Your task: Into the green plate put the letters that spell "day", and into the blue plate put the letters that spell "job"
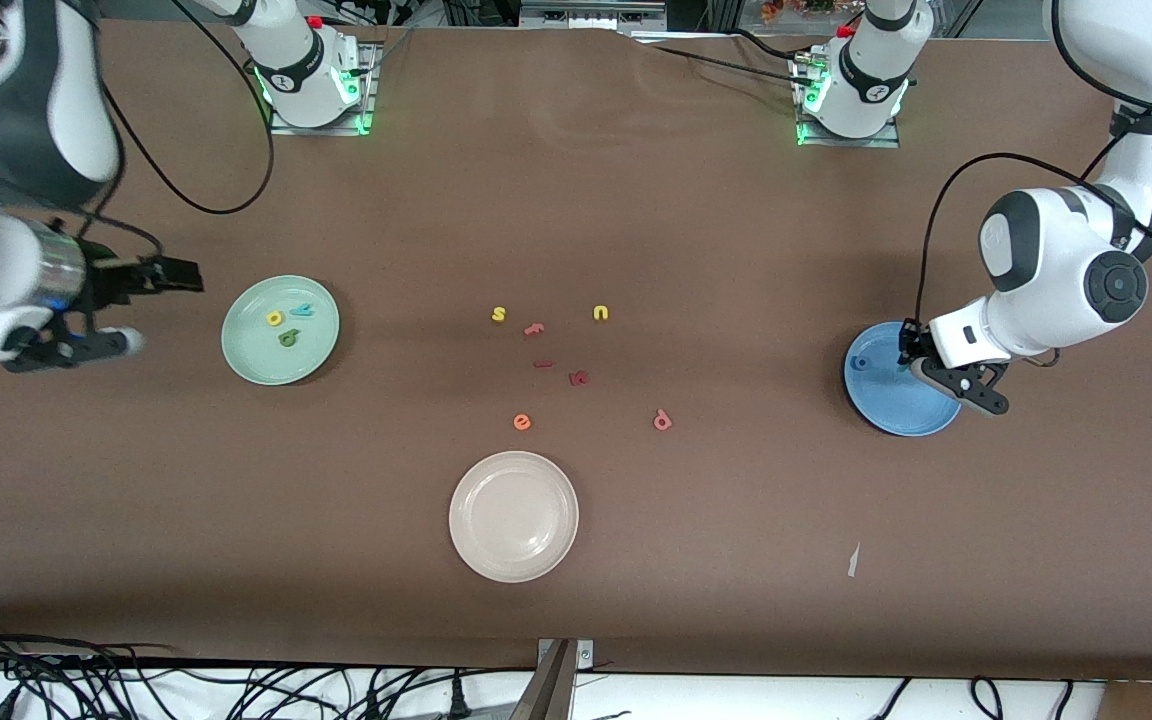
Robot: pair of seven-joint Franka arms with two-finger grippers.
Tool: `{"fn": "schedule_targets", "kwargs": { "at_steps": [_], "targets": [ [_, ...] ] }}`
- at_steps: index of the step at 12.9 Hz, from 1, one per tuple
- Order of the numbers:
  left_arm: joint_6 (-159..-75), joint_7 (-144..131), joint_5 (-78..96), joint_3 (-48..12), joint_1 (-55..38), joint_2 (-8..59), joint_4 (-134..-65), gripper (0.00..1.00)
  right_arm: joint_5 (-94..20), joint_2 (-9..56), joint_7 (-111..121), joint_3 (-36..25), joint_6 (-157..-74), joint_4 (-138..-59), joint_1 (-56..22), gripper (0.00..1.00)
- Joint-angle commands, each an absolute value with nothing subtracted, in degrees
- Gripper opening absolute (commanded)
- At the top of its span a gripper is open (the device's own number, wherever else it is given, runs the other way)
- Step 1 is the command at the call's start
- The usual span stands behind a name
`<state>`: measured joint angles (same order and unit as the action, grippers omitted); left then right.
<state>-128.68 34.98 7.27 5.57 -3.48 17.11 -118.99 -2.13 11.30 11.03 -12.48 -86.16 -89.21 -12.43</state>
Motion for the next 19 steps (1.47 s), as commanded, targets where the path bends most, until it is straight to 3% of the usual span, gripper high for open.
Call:
{"fn": "schedule_targets", "kwargs": {
  "at_steps": [1, 3, 6, 9, 15, 17, 19],
  "targets": [
    [-129.11, 35.51, 5.27, 4.83, -3.34, 15.82, -120.15, 0.77, 2.80, 2.49, 8.02, 1.01, -89.19, -94.38, -0.14, 1.00],
    [-129.11, 34.98, 6.06, 4.75, -4.22, 15.82, -119.88, 0.82, 3.51, -3.14, 7.03, 1.58, -92.10, -97.20, 1.14, 1.00],
    [-130.33, 32.53, 13.57, 4.31, -8.85, 17.04, -118.83, 0.83, -0.58, -5.36, 5.11, -4.98, -92.29, -96.50, 0.79, 1.00],
    [-135.86, 30.94, 23.01, 4.31, -15.54, 20.90, -115.07, 0.83, 1.65, -4.75, -0.94, -4.92, -91.84, -97.03, -1.83, 1.00],
    [-136.75, 14.02, 27.60, 4.83, -28.90, 30.48, -102.33, 0.82, 1.93, -2.47, -1.14, -1.94, -93.43, -94.85, -0.45, 1.00],
    [-139.64, 10.12, 27.60, 6.32, -31.97, 32.60, -101.08, 0.81, 1.85, -2.55, -0.10, -0.89, -92.73, -94.31, 0.44, 1.00],
    [-140.97, 5.74, 27.42, 10.44, -36.28, 34.70, -99.68, 0.71, 0.80, -1.94, 3.93, -0.35, -93.25, -94.22, 1.49, 1.00]
  ]
}}
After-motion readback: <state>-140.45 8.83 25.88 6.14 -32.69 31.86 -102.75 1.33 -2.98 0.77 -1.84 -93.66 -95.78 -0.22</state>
